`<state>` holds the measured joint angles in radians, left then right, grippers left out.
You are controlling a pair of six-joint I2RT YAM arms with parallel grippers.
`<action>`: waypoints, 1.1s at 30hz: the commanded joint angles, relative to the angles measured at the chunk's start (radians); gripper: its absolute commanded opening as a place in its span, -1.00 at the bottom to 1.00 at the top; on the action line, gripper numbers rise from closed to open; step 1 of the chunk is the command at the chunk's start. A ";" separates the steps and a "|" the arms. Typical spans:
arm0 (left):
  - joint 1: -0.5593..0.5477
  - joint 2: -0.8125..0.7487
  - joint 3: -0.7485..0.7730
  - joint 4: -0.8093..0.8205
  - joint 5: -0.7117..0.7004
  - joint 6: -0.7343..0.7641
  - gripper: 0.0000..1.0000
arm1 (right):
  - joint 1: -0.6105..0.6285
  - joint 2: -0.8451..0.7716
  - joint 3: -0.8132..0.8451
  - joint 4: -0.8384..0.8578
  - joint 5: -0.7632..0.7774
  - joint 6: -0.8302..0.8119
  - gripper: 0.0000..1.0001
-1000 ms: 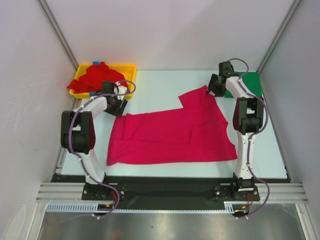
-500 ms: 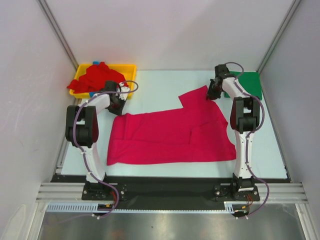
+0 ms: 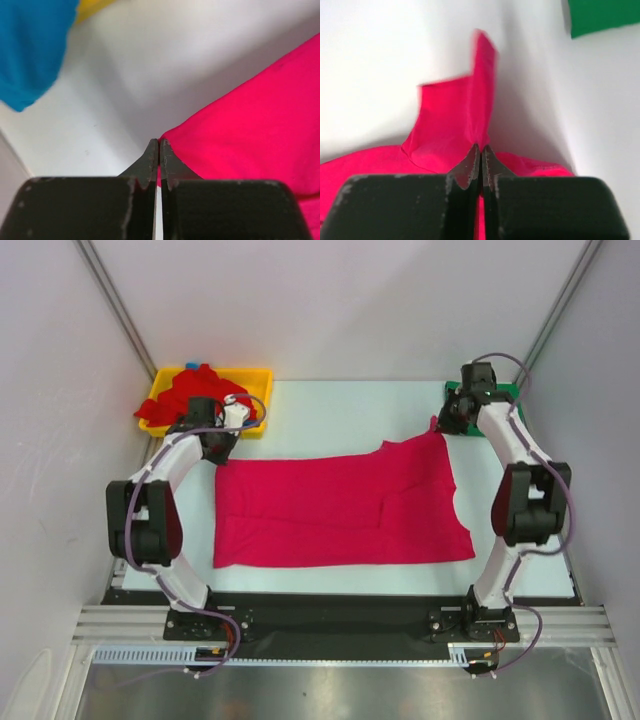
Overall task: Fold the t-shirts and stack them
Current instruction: Fold the tshirt
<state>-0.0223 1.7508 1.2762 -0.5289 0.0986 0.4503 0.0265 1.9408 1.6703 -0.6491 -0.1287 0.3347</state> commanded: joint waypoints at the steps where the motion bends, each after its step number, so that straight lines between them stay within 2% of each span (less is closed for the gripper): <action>1: 0.015 -0.097 -0.043 0.021 -0.020 0.091 -0.99 | 0.003 -0.170 -0.131 0.066 0.008 -0.028 -1.00; 7: 0.018 -0.189 -0.083 0.004 -0.017 0.142 -1.00 | 0.001 -0.376 -0.322 0.051 0.014 -0.037 -1.00; 11: 0.018 -0.270 -0.152 -0.040 0.038 0.189 -0.99 | 0.003 -0.543 -0.527 0.019 0.049 -0.020 -1.00; 16: 0.018 -0.298 -0.242 -0.092 0.064 0.241 -0.99 | 0.015 -0.729 -0.760 0.031 0.037 0.062 -1.00; 21: 0.018 -0.294 -0.305 -0.118 0.063 0.300 -0.99 | 0.003 -0.786 -0.912 0.038 0.049 0.148 -1.00; 28: 0.018 -0.270 -0.324 -0.100 -0.006 0.376 -0.99 | 0.043 -0.812 -0.994 -0.009 0.080 0.270 -1.00; 33: 0.050 -0.277 -0.298 -0.100 0.000 0.383 -0.99 | -0.019 -0.832 -1.012 -0.014 0.069 0.268 -1.00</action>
<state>0.0059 1.4811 0.9611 -0.6380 0.1074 0.7887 0.0353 1.1416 0.6586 -0.6441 -0.0753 0.5758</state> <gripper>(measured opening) 0.011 0.017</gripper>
